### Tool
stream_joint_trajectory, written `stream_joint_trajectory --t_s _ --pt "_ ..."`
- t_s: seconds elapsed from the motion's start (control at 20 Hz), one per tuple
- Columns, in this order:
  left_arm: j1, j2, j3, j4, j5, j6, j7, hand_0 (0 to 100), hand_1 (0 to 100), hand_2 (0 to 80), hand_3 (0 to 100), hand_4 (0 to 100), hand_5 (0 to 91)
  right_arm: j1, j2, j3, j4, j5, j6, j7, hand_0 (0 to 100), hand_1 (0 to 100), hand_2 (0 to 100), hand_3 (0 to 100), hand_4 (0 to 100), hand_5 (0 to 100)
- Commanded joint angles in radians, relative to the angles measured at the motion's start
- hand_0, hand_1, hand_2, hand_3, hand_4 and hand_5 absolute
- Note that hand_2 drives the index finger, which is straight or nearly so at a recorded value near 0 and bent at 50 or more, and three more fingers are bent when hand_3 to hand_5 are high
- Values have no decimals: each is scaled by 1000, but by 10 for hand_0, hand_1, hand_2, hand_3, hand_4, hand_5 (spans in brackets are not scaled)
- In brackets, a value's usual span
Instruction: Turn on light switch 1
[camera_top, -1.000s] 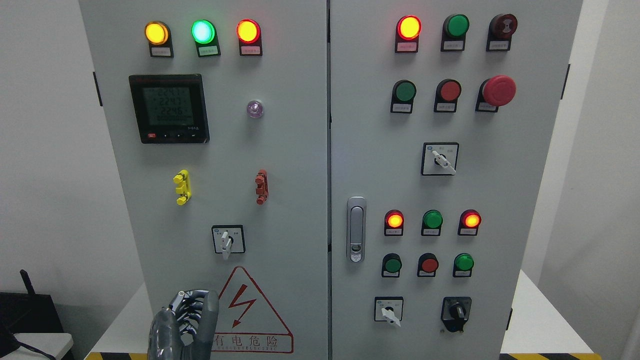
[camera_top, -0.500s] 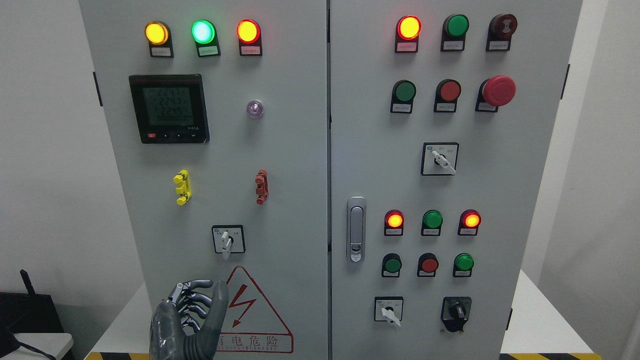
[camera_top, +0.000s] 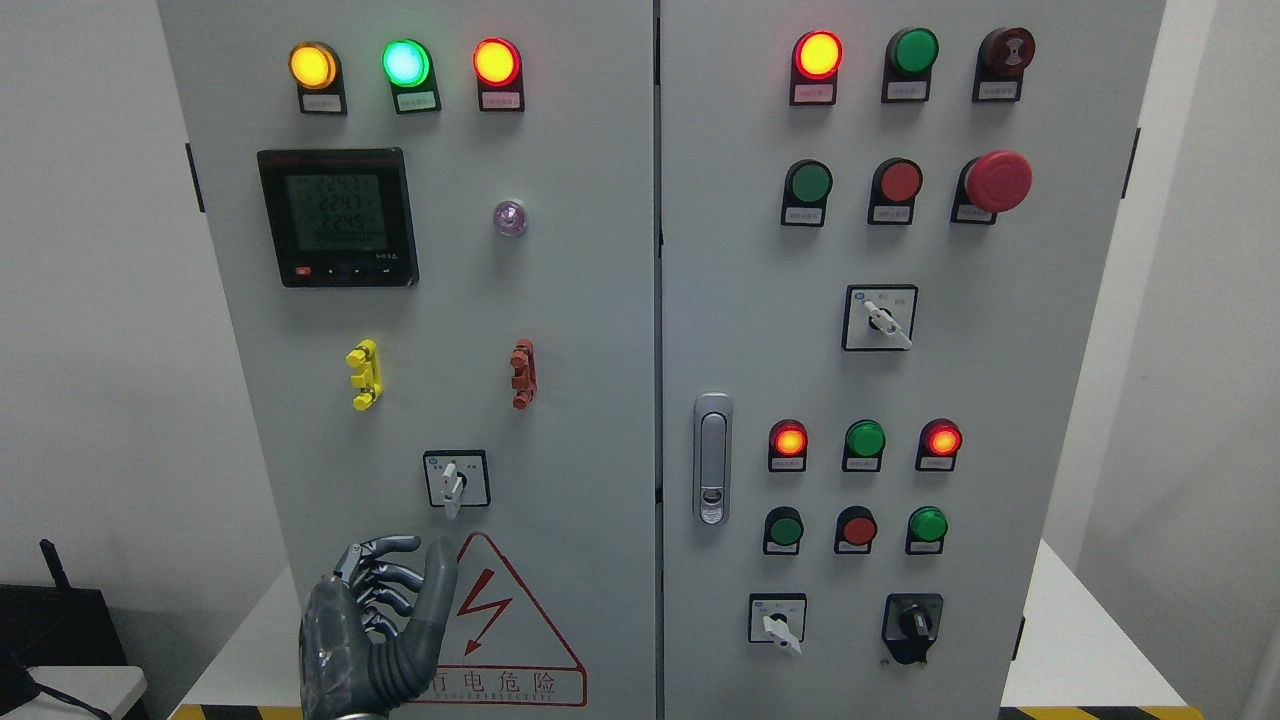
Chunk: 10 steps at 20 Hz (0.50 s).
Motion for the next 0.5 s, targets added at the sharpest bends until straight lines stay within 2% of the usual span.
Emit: stream_joint_trajectory --t_s 0.0,0.25,0.45 --pt "-42 -3 -9 1 17 30 4 231 382 399 708 806 863 0 0 0 0 -18 1 1 120 389 0 0 0 0" --pt "-59 -3 -15 3 53 33 12 245 380 399 707 806 864 0 0 0 0 -18 1 1 120 389 0 0 0 0" --pt "-86 -3 -18 5 54 85 12 252 376 400 707 806 865 0 0 0 0 -18 1 1 120 389 0 0 0 0"
